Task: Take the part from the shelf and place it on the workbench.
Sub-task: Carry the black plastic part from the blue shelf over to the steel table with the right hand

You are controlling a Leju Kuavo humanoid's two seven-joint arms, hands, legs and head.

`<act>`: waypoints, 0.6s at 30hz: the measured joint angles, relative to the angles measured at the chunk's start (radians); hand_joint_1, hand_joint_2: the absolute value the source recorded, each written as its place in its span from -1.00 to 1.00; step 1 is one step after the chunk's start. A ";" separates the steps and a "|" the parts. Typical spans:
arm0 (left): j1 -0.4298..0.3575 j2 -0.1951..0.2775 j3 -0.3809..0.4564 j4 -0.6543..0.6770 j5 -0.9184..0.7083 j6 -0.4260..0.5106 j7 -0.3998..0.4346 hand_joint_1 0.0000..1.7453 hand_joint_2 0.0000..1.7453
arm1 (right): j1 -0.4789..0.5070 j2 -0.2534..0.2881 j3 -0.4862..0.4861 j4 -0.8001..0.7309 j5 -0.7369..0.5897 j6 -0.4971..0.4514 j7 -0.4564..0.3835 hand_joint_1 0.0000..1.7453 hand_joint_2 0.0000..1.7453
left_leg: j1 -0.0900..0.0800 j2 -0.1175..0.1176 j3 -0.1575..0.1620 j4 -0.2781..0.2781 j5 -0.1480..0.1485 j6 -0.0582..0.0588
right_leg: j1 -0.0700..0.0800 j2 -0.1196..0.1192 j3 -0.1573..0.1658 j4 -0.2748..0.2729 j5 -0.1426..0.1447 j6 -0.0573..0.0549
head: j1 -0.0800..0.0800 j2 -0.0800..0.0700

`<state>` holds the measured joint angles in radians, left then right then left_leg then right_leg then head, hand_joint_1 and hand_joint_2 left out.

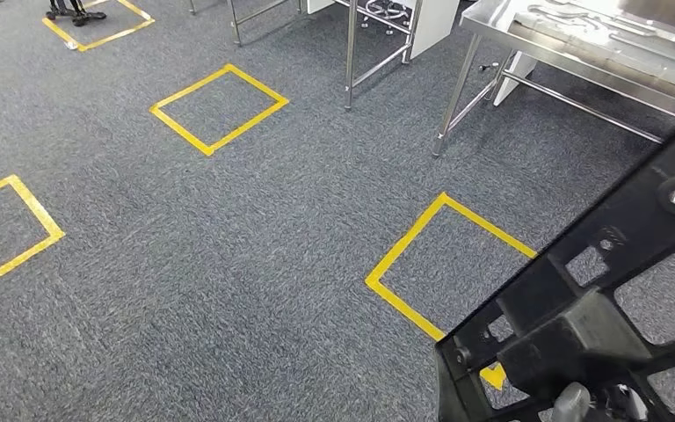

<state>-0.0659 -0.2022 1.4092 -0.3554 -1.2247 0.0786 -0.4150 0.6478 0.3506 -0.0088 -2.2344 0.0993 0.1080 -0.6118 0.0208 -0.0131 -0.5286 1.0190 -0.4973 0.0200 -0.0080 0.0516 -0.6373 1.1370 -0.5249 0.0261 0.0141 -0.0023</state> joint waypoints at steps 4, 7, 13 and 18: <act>0.005 0.000 0.000 0.000 0.002 0.000 0.000 -1.00 -1.00 | -0.002 0.000 0.000 0.000 0.004 0.000 0.000 1.00 1.00 | -0.003 0.061 0.002 -0.001 -0.006 0.001 | -0.007 -0.048 -0.085 0.165 -0.054 0.011 | 0.005 0.000; 0.002 -0.001 0.000 0.000 0.006 -0.002 0.000 -1.00 -1.00 | -0.003 0.000 0.000 0.000 0.008 0.001 0.000 1.00 1.00 | -0.004 0.099 0.014 -0.001 -0.017 -0.006 | -0.003 -0.091 0.007 -0.005 0.034 0.003 | 0.005 0.000; -0.006 -0.002 0.000 0.000 0.007 -0.004 -0.001 -1.00 -1.00 | -0.003 0.001 0.000 0.000 0.013 0.002 0.001 1.00 1.00 | -0.009 0.130 0.044 -0.003 -0.040 -0.038 | 0.004 -0.085 0.060 -0.112 0.055 -0.033 | 0.003 0.000; -0.001 -0.002 0.001 0.000 0.010 -0.012 0.002 -1.00 -1.00 | -0.006 0.003 0.000 0.001 0.035 -0.002 0.003 1.00 1.00 | -0.007 0.023 -0.085 0.252 -0.153 -0.047 | 0.001 -0.021 0.067 -0.118 0.057 -0.054 | -0.005 0.000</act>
<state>-0.0666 -0.2037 1.4099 -0.3555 -1.2144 0.0667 -0.4128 0.6419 0.3536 -0.0092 -2.2338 0.1343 0.1060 -0.6084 0.0142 0.0103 -0.6132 1.2714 -0.6504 -0.0271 -0.0072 0.0306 -0.5701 1.0192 -0.4678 -0.0282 0.0094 -0.0023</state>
